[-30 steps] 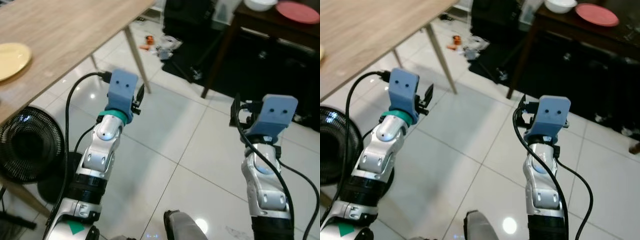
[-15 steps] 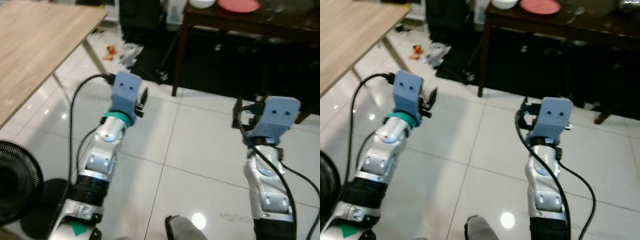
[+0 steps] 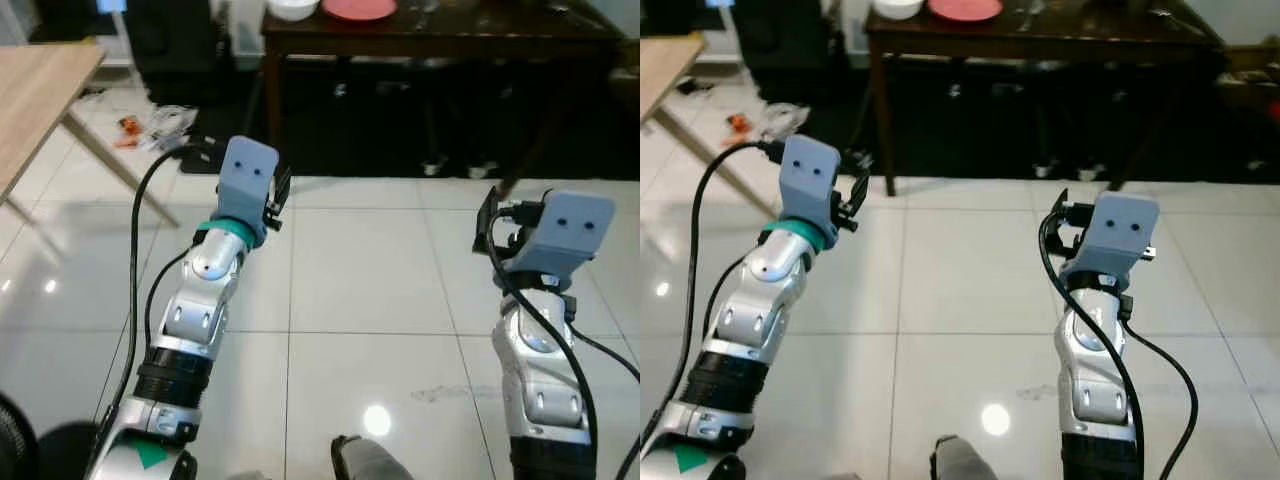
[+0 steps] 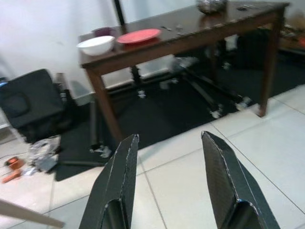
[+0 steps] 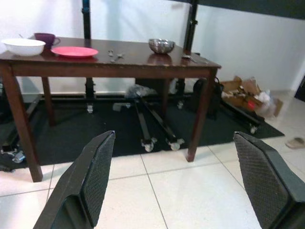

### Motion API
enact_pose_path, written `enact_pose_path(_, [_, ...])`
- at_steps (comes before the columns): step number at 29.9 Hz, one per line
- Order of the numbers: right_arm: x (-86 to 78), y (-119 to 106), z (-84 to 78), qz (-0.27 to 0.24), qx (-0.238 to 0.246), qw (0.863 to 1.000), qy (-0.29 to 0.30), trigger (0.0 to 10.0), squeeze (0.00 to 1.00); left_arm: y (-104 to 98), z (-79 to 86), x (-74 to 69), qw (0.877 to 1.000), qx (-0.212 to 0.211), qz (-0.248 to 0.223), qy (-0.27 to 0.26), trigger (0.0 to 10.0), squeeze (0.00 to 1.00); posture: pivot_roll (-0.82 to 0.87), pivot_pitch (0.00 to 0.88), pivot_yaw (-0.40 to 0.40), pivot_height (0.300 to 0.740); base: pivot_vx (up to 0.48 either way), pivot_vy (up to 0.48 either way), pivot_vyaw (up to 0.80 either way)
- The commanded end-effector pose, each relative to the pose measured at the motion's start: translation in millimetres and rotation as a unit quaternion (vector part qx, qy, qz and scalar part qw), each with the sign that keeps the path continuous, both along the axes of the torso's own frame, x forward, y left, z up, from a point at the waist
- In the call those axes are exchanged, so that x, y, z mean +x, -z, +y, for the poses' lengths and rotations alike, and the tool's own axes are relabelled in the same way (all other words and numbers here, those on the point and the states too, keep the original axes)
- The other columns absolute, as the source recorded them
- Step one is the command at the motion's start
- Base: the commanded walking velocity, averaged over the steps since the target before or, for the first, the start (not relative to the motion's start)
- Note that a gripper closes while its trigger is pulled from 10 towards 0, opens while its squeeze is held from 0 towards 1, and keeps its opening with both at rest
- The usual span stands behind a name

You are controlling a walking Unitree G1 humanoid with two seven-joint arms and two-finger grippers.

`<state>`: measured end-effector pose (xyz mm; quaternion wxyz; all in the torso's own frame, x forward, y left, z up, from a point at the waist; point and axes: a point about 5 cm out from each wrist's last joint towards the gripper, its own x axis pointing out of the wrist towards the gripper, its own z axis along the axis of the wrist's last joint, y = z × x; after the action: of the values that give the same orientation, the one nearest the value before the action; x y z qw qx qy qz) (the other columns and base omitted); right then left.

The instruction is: Setting the table

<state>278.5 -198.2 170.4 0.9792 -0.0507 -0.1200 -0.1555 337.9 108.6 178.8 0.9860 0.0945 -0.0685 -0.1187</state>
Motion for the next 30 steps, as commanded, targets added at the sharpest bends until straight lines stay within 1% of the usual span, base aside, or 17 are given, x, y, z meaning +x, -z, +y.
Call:
enact_pose_path(1, [-1.5,2.8,-3.3,0.009,0.000,1.000,0.007,10.0,0.00,4.6,-2.5,-0.9,1.000,0.002,0.012,0.003,10.0,0.00,-0.09,0.000,0.082,0.740,0.000,0.000,-0.80])
enact_pose_path(9, [-2.0,3.0,-3.7,0.010,0.000,1.000,0.008,10.0,0.00,4.9,-5.5,-0.9,1.000,0.003,0.013,0.012,10.0,0.00,-0.10,0.000,0.084,0.740,0.000,0.000,-0.80])
enact_pose_path(14, [-2.1,2.7,-4.7,0.009,0.001,1.000,0.010,10.0,0.00,4.8,-11.7,-0.7,0.999,-0.001,0.019,0.036,10.0,0.00,-0.10,0.000,0.083,0.740,0.000,0.000,-0.80])
enact_pose_path(17, [-2.1,2.7,-4.7,0.009,0.001,1.000,0.010,10.0,0.00,4.8,-11.7,-0.7,0.999,-0.001,0.019,0.036,10.0,0.00,-0.10,0.000,0.083,0.740,0.000,0.000,-0.80])
enact_pose_path(19, [-2.4,2.8,-5.0,0.010,0.000,1.000,0.010,10.0,0.00,5.9,-15.0,-1.5,0.998,-0.001,0.025,0.051,10.0,0.00,-0.11,0.000,0.082,0.740,0.000,0.000,-0.80])
enact_pose_path(21, [-1.8,2.4,-5.2,0.010,-0.001,1.000,0.010,10.0,0.00,4.0,-19.2,-3.0,0.997,-0.018,0.026,0.067,10.0,0.00,-0.11,0.000,0.078,0.740,0.000,0.000,-0.80])
enact_pose_path(23, [-1.0,1.7,-5.4,0.010,-0.002,1.000,0.009,10.0,0.00,2.9,-20.5,-2.9,0.997,-0.023,0.025,0.071,10.0,0.00,-0.11,0.000,0.075,0.740,0.000,0.000,-0.80])
enact_pose_path(26, [-0.6,1.7,-5.3,0.011,-0.001,1.000,0.010,10.0,0.00,4.0,-20.9,-2.4,0.997,-0.022,0.028,0.072,10.0,0.00,-0.12,0.000,0.070,0.740,0.000,0.000,-0.80])
enact_pose_path(30, [1.0,-2.3,-6.7,0.007,-0.004,1.000,0.010,10.0,0.00,0.4,-22.1,2.2,0.997,-0.012,0.020,0.074,10.0,0.00,-0.12,0.009,0.077,0.740,0.000,0.000,-0.80])
